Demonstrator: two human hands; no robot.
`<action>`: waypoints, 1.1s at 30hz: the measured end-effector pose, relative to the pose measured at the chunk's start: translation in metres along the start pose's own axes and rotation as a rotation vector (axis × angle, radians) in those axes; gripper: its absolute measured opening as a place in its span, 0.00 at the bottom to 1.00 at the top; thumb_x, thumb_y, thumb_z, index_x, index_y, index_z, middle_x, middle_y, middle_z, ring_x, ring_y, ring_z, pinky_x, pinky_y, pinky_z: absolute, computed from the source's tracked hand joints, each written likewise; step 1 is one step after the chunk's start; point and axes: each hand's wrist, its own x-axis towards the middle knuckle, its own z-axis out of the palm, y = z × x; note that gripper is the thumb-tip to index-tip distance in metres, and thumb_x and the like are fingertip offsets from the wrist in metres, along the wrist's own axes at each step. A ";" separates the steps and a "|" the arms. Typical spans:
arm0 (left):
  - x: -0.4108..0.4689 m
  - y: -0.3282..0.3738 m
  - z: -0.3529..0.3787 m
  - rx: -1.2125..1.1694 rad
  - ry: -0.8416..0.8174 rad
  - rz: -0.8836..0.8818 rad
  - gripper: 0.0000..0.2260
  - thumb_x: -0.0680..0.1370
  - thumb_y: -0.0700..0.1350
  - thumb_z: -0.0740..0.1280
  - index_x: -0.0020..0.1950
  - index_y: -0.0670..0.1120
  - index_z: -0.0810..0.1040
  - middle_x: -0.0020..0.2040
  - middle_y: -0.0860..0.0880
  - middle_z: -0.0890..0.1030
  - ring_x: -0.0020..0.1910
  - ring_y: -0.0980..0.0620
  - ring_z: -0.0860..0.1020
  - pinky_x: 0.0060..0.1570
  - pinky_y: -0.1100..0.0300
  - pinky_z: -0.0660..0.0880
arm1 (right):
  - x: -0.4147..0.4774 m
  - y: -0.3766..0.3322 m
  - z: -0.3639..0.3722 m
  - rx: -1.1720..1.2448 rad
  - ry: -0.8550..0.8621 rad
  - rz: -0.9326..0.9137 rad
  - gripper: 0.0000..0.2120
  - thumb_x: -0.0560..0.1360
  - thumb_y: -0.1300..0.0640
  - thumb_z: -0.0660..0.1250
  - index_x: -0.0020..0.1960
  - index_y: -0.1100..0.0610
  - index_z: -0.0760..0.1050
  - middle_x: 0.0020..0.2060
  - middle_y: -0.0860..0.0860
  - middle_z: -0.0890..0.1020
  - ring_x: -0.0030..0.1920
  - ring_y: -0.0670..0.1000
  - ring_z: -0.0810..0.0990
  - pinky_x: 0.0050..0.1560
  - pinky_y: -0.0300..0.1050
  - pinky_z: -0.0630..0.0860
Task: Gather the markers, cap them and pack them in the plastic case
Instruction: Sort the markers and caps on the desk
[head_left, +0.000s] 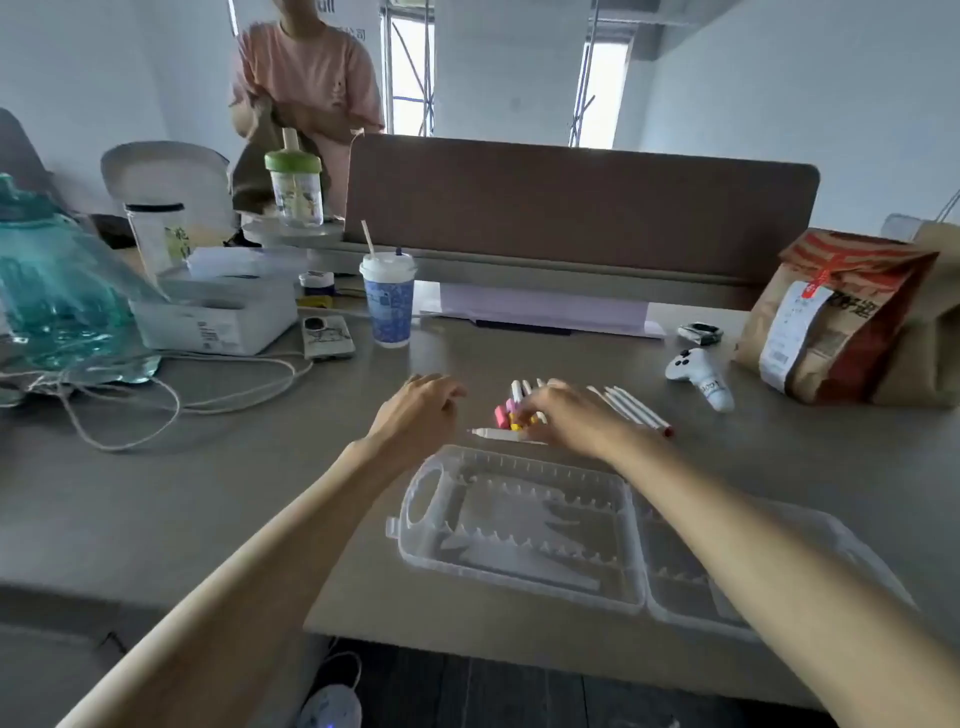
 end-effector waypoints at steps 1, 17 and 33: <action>0.002 -0.002 -0.002 0.001 -0.013 -0.021 0.17 0.77 0.38 0.56 0.60 0.48 0.79 0.61 0.51 0.79 0.62 0.50 0.74 0.59 0.52 0.74 | 0.001 -0.002 0.001 -0.007 -0.021 0.016 0.10 0.75 0.52 0.71 0.55 0.49 0.82 0.47 0.49 0.73 0.51 0.52 0.75 0.46 0.41 0.63; 0.072 0.009 0.026 0.024 -0.252 0.077 0.15 0.81 0.37 0.59 0.65 0.46 0.78 0.64 0.46 0.78 0.63 0.47 0.76 0.63 0.57 0.69 | -0.005 0.048 -0.018 0.321 0.141 -0.024 0.11 0.81 0.54 0.62 0.60 0.57 0.76 0.51 0.51 0.80 0.51 0.49 0.76 0.51 0.48 0.74; 0.086 0.051 0.042 0.468 -0.427 0.411 0.19 0.78 0.41 0.66 0.68 0.50 0.70 0.64 0.51 0.76 0.59 0.51 0.76 0.55 0.57 0.74 | -0.048 0.095 -0.016 0.587 0.451 0.154 0.05 0.82 0.54 0.62 0.55 0.54 0.74 0.49 0.48 0.81 0.48 0.46 0.83 0.44 0.40 0.80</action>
